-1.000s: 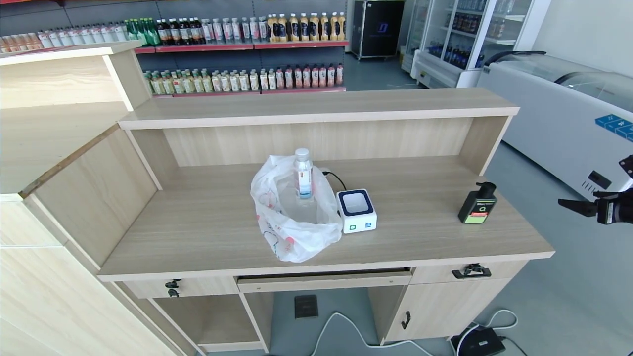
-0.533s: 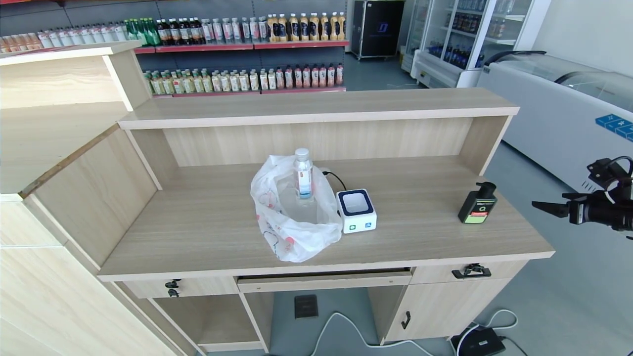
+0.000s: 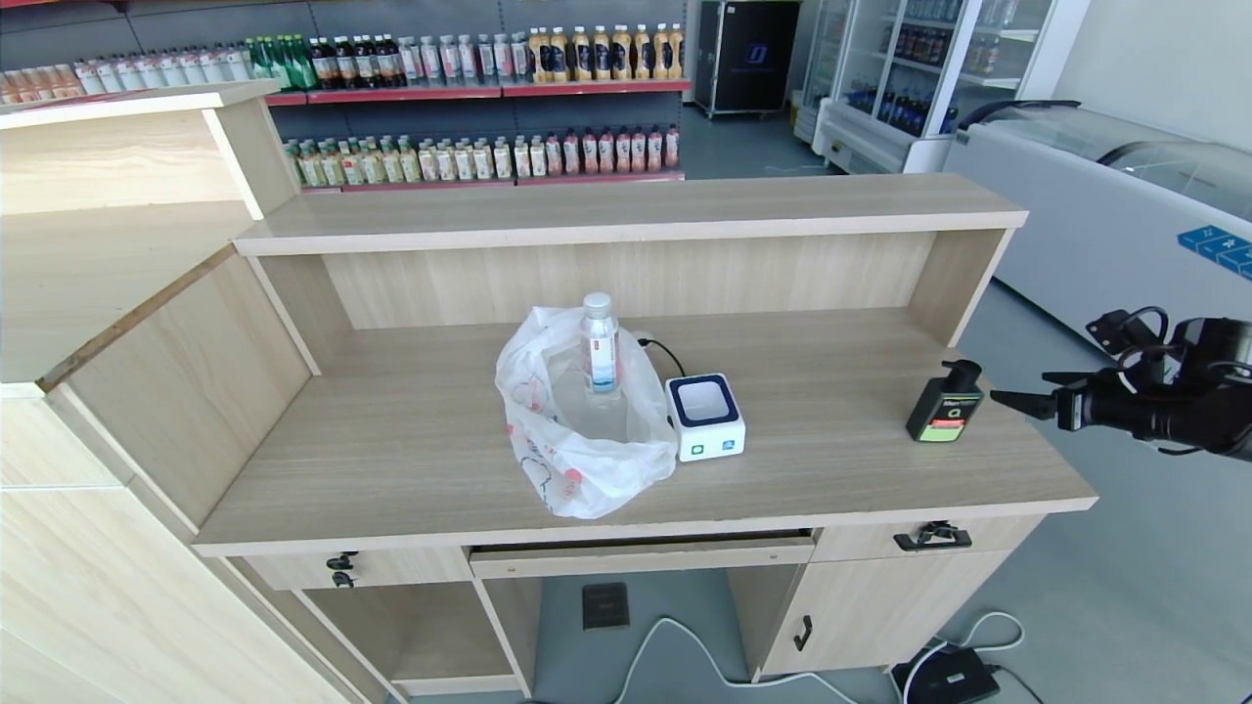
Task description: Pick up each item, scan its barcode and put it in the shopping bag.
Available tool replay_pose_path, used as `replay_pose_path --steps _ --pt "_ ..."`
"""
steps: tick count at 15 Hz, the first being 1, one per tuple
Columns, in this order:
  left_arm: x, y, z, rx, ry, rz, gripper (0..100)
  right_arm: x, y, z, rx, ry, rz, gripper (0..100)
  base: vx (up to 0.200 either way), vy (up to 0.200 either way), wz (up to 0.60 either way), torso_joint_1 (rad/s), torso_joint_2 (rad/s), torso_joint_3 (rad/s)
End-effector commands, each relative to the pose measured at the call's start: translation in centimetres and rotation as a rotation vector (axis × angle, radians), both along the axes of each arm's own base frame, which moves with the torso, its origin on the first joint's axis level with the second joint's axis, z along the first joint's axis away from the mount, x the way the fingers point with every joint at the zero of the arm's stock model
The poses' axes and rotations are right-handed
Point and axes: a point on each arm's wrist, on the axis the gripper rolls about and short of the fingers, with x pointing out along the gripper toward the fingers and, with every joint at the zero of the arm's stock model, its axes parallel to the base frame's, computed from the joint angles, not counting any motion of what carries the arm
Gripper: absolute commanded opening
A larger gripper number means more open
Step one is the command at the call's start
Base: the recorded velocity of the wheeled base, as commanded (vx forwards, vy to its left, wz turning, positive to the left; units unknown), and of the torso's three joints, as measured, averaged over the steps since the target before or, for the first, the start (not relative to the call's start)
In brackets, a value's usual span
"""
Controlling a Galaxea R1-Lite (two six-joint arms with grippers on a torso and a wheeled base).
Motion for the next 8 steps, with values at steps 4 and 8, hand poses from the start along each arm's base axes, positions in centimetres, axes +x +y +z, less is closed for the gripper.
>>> replay_pose_path --steps 4,8 --pt "0.0 0.0 0.0 -0.001 0.000 0.001 100 2.0 1.8 -2.6 0.015 0.032 0.052 100 0.000 0.000 0.00 0.000 0.00 0.000" --pt "0.0 0.0 0.0 -0.001 0.000 0.001 100 3.6 2.7 -3.0 0.006 0.011 0.082 100 0.000 0.000 0.00 0.000 0.00 0.000"
